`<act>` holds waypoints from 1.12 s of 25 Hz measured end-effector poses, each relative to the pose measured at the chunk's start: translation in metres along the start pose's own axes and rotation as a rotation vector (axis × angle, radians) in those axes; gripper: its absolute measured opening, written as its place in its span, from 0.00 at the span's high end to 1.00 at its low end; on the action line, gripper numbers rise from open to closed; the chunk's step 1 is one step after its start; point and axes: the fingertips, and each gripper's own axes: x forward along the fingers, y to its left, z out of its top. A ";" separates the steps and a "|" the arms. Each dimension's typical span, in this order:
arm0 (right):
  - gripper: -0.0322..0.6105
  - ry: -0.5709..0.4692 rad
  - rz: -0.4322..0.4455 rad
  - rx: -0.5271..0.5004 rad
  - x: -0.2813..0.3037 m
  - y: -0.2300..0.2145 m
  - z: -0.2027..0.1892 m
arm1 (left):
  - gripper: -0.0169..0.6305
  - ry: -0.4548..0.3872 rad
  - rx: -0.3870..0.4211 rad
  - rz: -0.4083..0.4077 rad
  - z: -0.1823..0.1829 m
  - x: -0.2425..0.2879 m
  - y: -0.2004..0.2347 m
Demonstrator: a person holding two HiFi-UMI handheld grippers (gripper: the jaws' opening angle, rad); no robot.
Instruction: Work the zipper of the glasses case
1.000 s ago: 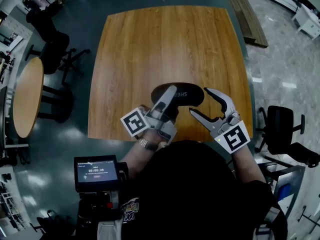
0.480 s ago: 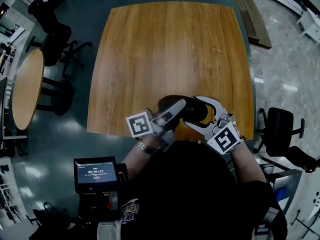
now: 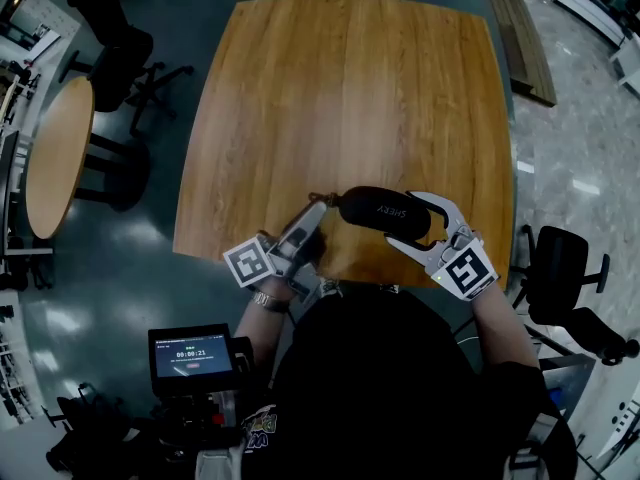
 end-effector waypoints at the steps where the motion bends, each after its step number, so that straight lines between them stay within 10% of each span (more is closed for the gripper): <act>1: 0.43 0.014 -0.016 0.054 0.002 -0.011 -0.015 | 0.82 0.010 0.038 0.016 0.000 -0.007 0.002; 6: 0.43 0.165 -0.028 0.185 0.044 -0.061 -0.117 | 0.97 0.225 0.286 0.073 -0.055 -0.012 -0.002; 9: 0.43 0.272 0.016 0.171 0.074 -0.073 -0.161 | 0.97 0.275 0.296 0.055 -0.087 -0.013 -0.004; 28: 0.42 0.374 0.196 0.003 0.112 -0.063 -0.195 | 0.98 0.166 0.327 0.232 -0.135 -0.038 -0.004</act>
